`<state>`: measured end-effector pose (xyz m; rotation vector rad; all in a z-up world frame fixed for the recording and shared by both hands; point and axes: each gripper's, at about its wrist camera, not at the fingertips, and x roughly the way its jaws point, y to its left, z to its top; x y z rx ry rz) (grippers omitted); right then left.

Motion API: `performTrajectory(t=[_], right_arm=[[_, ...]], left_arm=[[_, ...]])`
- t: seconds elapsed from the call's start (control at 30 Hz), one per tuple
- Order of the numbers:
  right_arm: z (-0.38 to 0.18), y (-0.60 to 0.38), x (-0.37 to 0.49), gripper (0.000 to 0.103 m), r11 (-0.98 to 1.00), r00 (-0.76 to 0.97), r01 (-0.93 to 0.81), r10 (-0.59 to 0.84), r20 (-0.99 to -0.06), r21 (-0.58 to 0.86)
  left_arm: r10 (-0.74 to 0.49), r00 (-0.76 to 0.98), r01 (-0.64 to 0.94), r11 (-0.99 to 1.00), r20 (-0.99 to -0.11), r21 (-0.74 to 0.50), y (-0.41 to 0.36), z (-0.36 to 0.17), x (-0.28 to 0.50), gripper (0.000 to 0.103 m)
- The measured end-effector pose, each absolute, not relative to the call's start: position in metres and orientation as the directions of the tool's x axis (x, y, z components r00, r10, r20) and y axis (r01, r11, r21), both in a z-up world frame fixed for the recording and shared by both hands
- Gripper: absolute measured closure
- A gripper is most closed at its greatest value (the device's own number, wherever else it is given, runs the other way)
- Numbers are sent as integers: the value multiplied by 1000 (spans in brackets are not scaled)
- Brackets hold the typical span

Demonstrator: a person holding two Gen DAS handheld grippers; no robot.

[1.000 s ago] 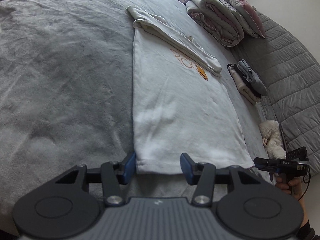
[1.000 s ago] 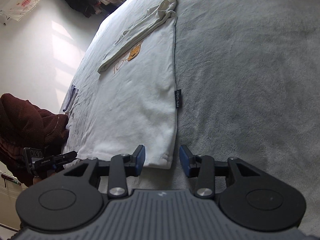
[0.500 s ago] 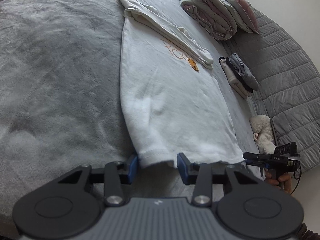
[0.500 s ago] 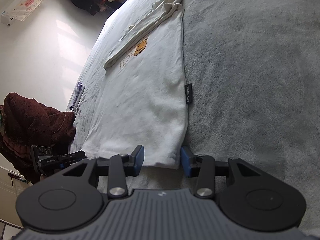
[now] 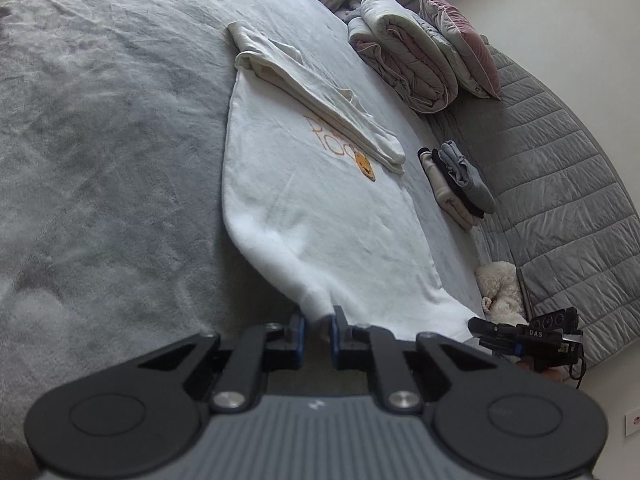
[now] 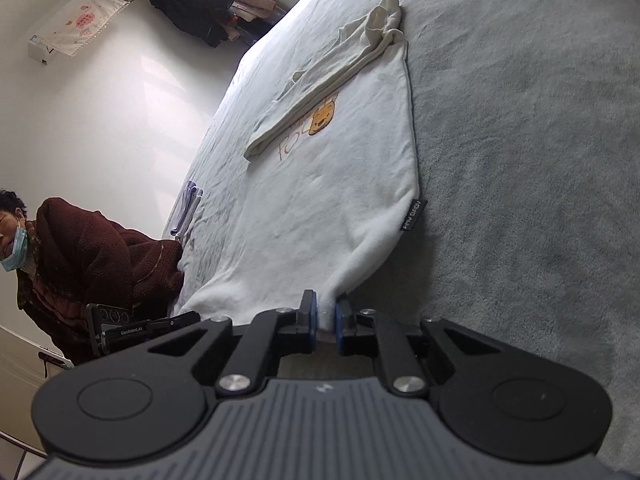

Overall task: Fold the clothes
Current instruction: 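Grasp the sweatshirt hem with both grippers, then lift the hem with both grippers and fold it toward the collar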

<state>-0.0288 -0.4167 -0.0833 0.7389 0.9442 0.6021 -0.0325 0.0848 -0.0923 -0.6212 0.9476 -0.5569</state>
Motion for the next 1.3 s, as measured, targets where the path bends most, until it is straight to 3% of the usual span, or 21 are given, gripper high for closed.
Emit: performTrajectory(t=[0.2, 0.53, 0.67, 0.73, 0.8, 0.9, 1.3], right_arm=[[-74, -418, -8, 91, 585, 566, -112, 702, -432, 803], [-94, -415, 51, 90, 610, 668, 62, 563, -487, 790], [-105, -418, 56, 84, 588, 670, 144, 534, -516, 796], [-101, -422, 53, 67, 573, 685, 145, 530, -500, 807], [-93, -423, 50, 60, 591, 703, 124, 514, -491, 797], [-85, -420, 47, 59, 634, 715, 108, 486, -503, 766], [-69, -390, 46, 59, 844, 756, 48, 319, -572, 534]], left_arm=[[-652, 576, 130, 669, -493, -732, 85, -79, -10, 92], [-497, 651, -97, 695, -574, -712, 73, -105, 58, 91], [-473, 654, -149, 684, -590, -714, 74, -109, 59, 85], [-463, 670, -137, 691, -580, -710, 73, -102, 55, 76], [-435, 696, -115, 718, -571, -686, 72, -92, 52, 69], [-393, 714, -105, 758, -579, -643, 72, -84, 48, 63], [-330, 723, -116, 808, -607, -578, 72, -83, 44, 63]])
